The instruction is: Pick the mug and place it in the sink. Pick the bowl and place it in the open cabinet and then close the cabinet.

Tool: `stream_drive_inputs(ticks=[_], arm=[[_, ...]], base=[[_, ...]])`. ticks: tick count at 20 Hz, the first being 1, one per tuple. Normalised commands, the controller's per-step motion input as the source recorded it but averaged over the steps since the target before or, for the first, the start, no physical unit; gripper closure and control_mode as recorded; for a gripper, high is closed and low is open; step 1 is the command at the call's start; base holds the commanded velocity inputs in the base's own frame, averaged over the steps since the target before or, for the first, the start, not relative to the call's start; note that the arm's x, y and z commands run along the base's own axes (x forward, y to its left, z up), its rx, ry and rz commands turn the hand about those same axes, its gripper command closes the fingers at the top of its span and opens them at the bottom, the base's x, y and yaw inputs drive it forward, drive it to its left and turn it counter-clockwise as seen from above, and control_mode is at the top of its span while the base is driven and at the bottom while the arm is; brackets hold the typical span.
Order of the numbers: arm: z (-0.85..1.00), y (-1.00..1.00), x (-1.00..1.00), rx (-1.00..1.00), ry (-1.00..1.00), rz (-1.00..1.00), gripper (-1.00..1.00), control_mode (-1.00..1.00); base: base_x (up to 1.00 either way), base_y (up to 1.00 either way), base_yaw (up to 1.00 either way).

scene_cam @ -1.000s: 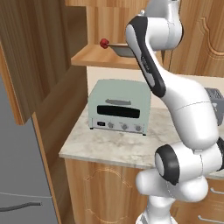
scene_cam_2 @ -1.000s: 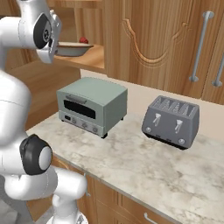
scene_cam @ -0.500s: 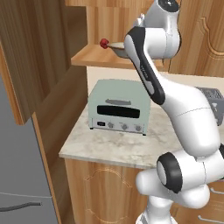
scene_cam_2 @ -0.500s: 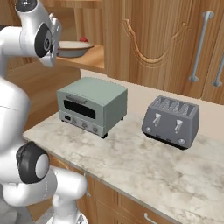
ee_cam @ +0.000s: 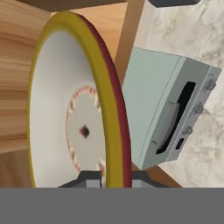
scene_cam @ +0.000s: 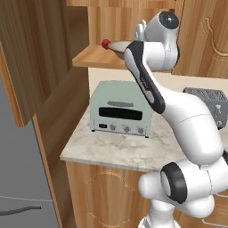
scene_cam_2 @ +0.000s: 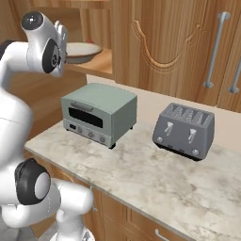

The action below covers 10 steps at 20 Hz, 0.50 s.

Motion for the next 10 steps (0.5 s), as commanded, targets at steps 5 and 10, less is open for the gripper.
stream_drive_inputs(ticks=[5,10], arm=[[-0.02,0.00,0.38,0.00,0.08,-0.02,1.00,-1.00],[0.00,0.00,0.51,0.00,0.06,-0.03,1.00,-1.00]], base=[[0.00,0.00,0.00],[0.00,0.00,0.00]])
